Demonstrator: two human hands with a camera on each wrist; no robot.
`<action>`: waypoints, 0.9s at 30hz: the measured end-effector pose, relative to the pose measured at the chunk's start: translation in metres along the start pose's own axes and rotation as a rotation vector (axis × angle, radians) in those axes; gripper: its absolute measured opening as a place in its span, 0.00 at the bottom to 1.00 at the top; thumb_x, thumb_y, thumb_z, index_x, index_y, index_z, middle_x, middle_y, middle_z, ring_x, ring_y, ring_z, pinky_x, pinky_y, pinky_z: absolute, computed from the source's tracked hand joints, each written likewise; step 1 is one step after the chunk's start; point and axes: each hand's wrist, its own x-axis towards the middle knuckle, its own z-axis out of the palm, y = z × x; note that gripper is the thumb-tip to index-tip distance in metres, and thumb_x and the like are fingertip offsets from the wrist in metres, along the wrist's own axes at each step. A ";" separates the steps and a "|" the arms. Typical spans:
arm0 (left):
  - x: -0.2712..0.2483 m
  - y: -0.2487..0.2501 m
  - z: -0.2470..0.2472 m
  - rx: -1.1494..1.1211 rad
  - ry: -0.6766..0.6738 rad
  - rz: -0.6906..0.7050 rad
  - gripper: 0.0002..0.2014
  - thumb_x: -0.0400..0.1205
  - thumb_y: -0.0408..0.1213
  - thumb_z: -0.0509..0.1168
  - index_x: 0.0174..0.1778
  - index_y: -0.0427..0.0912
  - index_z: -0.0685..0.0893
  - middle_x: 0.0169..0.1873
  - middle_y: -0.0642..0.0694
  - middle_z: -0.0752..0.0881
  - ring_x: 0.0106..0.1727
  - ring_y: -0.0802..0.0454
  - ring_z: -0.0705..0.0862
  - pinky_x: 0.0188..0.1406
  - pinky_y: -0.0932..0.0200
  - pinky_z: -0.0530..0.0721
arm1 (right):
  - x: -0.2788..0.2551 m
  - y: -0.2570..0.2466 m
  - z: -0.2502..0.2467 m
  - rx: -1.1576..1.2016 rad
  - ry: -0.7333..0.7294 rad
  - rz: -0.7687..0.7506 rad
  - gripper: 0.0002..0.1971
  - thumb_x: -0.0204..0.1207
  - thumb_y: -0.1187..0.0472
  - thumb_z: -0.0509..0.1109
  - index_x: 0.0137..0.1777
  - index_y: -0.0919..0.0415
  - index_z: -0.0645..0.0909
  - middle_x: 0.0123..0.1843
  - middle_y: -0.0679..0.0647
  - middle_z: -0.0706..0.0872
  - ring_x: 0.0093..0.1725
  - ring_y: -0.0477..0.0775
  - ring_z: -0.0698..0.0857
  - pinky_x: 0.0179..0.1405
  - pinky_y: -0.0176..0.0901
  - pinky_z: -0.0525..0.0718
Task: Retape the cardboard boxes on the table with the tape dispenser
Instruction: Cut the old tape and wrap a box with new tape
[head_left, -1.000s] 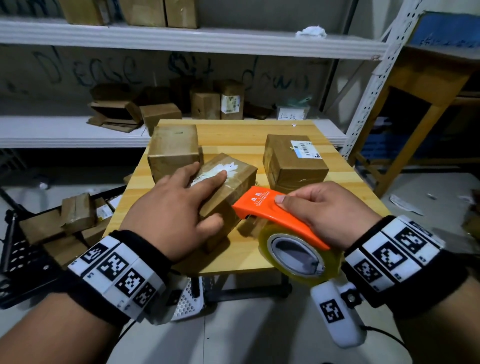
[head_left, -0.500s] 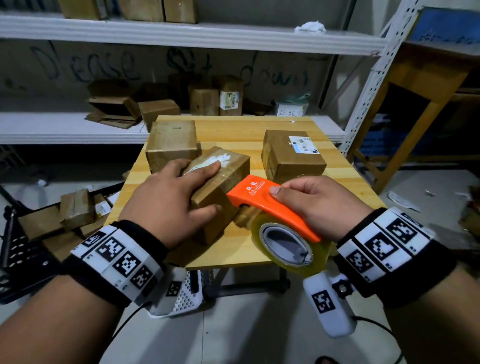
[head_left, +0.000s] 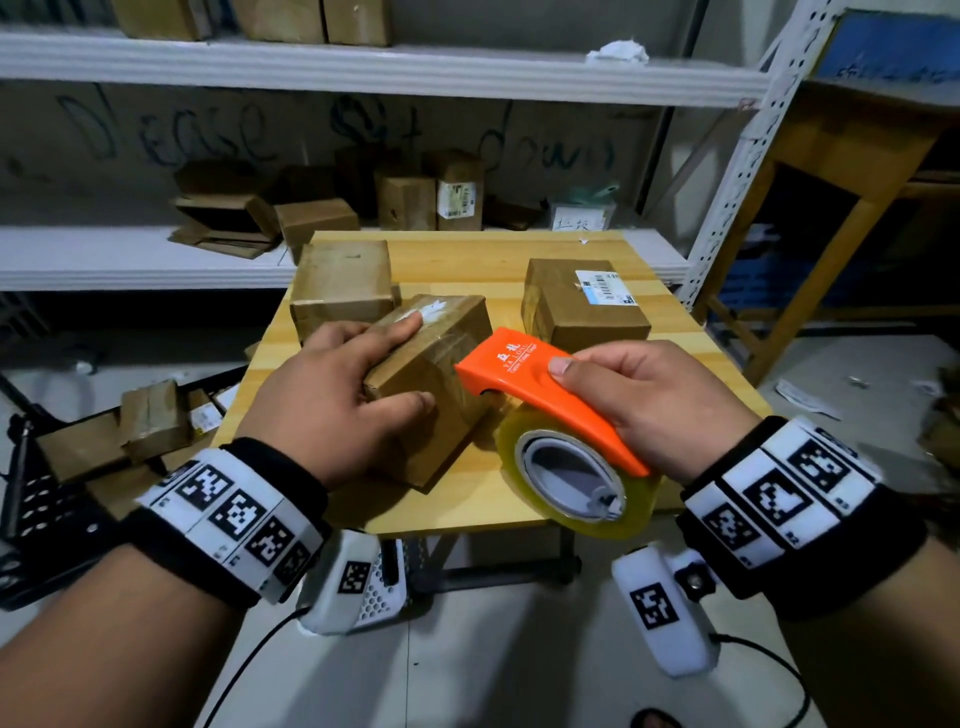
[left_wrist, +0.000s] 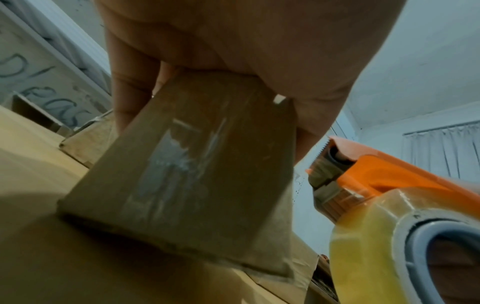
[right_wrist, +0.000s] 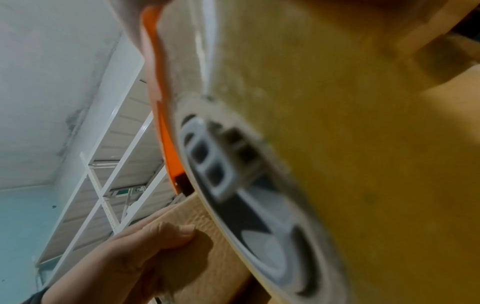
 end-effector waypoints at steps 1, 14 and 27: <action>0.000 0.001 -0.001 0.002 -0.004 0.002 0.38 0.76 0.62 0.71 0.84 0.73 0.68 0.77 0.51 0.74 0.73 0.49 0.77 0.70 0.45 0.81 | -0.001 0.000 -0.001 -0.001 -0.001 0.004 0.17 0.83 0.40 0.69 0.50 0.50 0.93 0.39 0.52 0.95 0.38 0.53 0.94 0.49 0.54 0.91; 0.004 -0.010 -0.008 -0.390 0.002 -0.135 0.32 0.78 0.53 0.76 0.78 0.75 0.75 0.69 0.53 0.81 0.65 0.50 0.81 0.60 0.47 0.81 | -0.011 0.009 -0.009 -0.049 -0.002 0.052 0.16 0.83 0.41 0.71 0.45 0.50 0.93 0.35 0.50 0.94 0.34 0.50 0.93 0.44 0.50 0.89; 0.004 -0.003 -0.006 -0.808 -0.093 -0.274 0.23 0.80 0.48 0.74 0.73 0.64 0.83 0.60 0.53 0.89 0.59 0.49 0.88 0.51 0.50 0.85 | -0.002 0.009 0.003 -0.035 -0.008 0.059 0.18 0.83 0.39 0.70 0.42 0.50 0.92 0.33 0.51 0.93 0.30 0.48 0.90 0.40 0.49 0.84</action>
